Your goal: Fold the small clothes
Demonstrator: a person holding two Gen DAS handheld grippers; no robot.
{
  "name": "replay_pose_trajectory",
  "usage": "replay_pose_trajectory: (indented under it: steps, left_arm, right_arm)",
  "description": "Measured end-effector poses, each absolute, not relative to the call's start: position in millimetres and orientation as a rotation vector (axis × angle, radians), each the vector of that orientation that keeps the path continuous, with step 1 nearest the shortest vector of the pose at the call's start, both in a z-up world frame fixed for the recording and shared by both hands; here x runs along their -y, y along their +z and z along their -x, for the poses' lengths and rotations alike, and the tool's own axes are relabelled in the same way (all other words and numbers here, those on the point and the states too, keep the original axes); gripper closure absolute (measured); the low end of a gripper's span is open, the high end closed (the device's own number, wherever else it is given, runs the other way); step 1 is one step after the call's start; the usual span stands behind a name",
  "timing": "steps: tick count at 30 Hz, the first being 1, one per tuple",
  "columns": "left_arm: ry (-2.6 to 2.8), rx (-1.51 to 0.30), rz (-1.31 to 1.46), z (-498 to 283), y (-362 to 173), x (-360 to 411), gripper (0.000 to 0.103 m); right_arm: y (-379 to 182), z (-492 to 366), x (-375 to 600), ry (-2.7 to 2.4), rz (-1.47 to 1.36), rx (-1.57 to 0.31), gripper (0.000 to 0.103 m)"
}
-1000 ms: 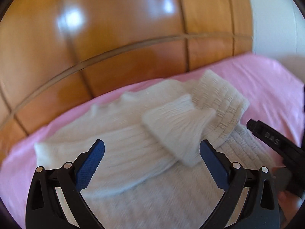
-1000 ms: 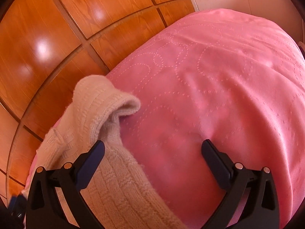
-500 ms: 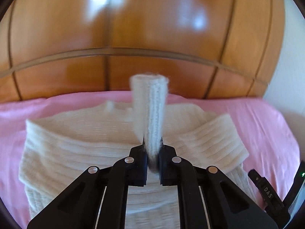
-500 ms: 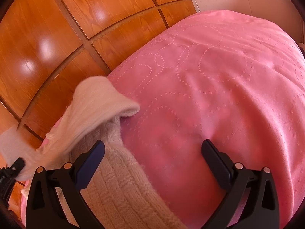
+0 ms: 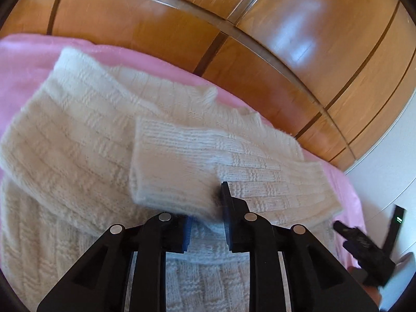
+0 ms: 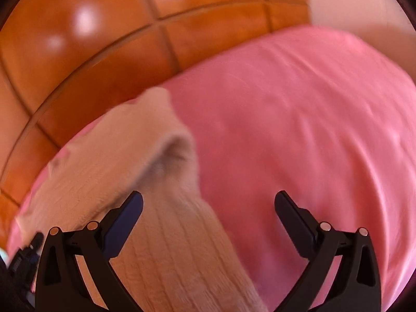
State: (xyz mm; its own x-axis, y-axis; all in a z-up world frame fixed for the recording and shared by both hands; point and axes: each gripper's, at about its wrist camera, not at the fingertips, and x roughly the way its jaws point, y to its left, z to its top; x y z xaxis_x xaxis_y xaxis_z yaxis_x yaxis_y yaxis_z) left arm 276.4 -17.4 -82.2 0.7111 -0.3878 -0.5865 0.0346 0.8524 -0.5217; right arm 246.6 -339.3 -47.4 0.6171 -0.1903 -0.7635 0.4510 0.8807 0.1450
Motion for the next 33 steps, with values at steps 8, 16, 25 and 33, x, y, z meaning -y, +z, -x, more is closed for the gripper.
replay_pose_trajectory:
  steps: [8,16,25,33]
  left_arm:
    - [-0.291,-0.732,0.591,-271,-87,0,0.081]
    - [-0.295,-0.741,0.561,-280,-87,5,0.078]
    - [-0.331,-0.692,0.585,-271,-82,2,0.058]
    - [-0.332,-0.699,0.589,-271,-83,1,0.058]
  right_arm:
    - [-62,-291,362,-0.456,-0.312,-0.897,0.002]
    - [-76,-243,424,-0.706,-0.603,-0.791,0.002]
    - [-61,-257,383,-0.466,-0.378,-0.851,0.002]
    - [-57,-280,391,-0.603,-0.367,-0.815,0.002]
